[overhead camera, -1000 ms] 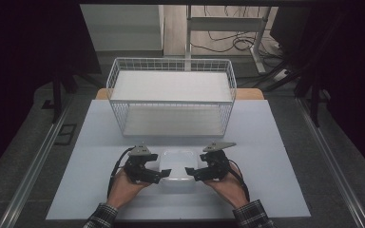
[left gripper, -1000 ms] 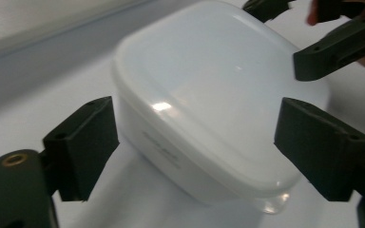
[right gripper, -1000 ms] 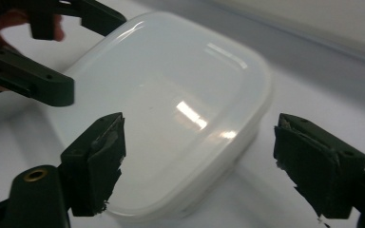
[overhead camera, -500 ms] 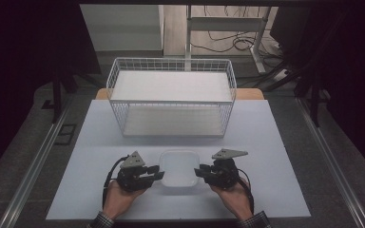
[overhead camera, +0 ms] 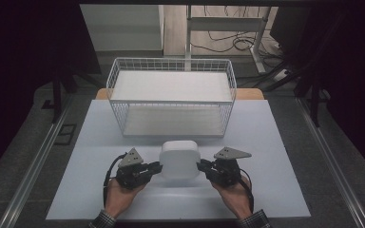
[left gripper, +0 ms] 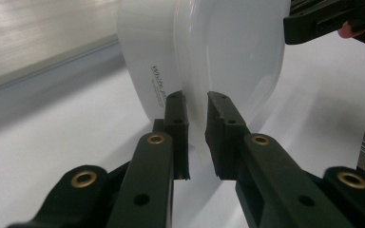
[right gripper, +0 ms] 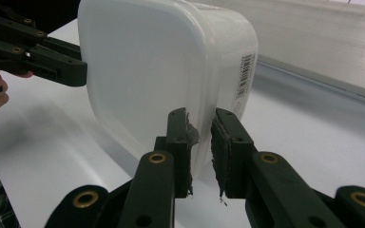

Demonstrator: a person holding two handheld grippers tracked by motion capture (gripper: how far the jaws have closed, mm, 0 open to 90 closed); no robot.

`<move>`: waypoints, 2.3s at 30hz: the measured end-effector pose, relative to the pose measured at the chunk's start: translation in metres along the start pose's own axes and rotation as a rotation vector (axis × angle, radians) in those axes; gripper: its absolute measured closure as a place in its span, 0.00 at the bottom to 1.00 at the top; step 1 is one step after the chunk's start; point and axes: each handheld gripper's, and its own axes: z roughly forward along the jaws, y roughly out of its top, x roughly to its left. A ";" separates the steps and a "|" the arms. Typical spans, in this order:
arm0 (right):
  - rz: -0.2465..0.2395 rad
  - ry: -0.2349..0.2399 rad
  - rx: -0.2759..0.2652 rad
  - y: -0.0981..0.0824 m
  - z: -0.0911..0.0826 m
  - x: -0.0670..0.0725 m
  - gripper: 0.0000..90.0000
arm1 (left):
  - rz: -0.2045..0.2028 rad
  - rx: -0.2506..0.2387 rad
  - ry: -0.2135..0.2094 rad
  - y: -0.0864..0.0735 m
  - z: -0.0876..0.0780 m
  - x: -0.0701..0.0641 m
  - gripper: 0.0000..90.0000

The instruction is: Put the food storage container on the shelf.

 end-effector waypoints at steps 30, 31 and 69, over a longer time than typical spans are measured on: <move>-0.010 -0.027 -0.018 0.047 0.036 -0.025 0.85 | -0.020 -0.042 0.081 0.044 0.007 0.039 0.87; -0.009 -0.029 -0.018 0.049 0.038 -0.027 0.85 | -0.023 -0.042 0.084 0.046 0.009 0.041 0.87; 0.047 -0.073 0.046 0.075 0.093 -0.067 0.79 | -0.149 -0.013 0.096 0.054 0.059 0.097 0.81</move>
